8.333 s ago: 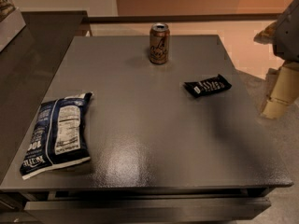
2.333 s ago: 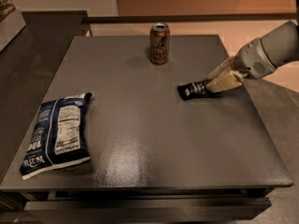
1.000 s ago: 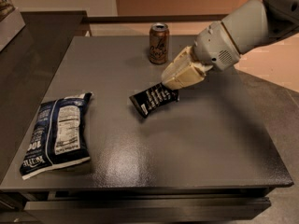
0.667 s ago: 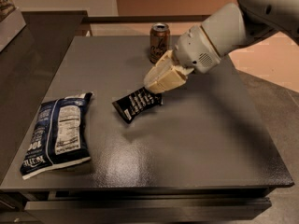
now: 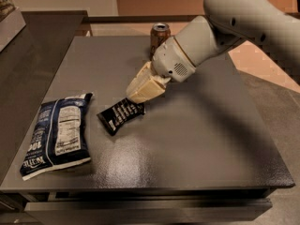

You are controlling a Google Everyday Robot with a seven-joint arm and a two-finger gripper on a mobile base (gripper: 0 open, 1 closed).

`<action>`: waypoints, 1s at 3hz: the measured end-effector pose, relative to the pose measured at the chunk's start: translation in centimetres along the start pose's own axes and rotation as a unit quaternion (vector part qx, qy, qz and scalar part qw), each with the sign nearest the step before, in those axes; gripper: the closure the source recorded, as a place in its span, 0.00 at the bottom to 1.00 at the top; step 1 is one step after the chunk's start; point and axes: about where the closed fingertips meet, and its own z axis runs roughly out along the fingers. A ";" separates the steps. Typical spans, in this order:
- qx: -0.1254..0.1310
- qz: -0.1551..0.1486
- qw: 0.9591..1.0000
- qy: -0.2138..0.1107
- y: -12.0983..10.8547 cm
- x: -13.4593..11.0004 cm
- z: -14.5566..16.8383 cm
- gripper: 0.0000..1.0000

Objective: Move rxbar chocolate near blue chip bag

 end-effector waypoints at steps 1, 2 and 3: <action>-0.002 0.005 1.000 0.000 0.0 -0.1 1.3 0.59; 0.000 0.010 1.000 0.004 0.1 0.0 2.1 0.36; -0.001 0.009 1.000 0.005 0.1 -0.1 2.2 0.13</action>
Offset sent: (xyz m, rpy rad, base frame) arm -0.0032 0.0176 -0.0211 -0.0216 0.0186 -0.0337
